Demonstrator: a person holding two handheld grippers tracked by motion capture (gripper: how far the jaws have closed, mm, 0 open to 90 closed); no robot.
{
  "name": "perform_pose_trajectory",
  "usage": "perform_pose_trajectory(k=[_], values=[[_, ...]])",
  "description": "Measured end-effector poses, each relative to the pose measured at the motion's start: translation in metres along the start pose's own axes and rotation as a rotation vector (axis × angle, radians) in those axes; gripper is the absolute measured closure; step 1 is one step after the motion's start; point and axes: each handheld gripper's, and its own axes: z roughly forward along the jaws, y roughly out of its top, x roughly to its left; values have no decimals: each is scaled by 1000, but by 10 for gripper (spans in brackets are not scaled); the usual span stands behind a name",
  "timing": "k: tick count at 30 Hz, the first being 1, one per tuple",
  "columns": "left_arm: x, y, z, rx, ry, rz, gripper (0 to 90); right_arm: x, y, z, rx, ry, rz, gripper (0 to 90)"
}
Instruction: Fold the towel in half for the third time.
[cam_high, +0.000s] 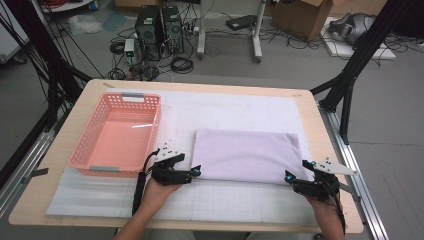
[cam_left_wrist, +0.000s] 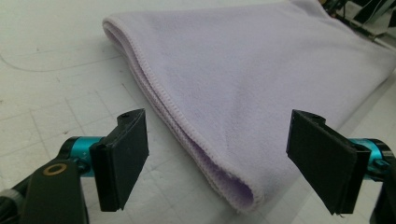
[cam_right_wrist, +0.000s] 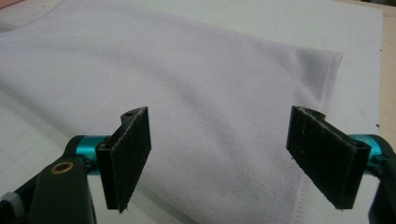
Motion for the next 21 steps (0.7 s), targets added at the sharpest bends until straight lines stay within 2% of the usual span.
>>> perform_pose_trajectory(k=[3,6,10,14,18,20,21], values=[[1,0,1,12,1,-14,253,2,0,1,0,8,-8,210],[2,1,4,39,17,-34,351,4,1,3,7,18,-15,210],[3,2,6,63,41,-50,354,5,2,6,14,25,-23,210],[0,2,10,102,42,-30,410,7,5,12,18,31,-32,210],[-5,2,12,136,34,19,506,11,11,20,18,44,-51,210],[-6,2,13,144,27,16,565,14,14,23,19,51,-57,210],[-6,2,13,146,25,-2,590,14,15,24,18,55,-63,210]])
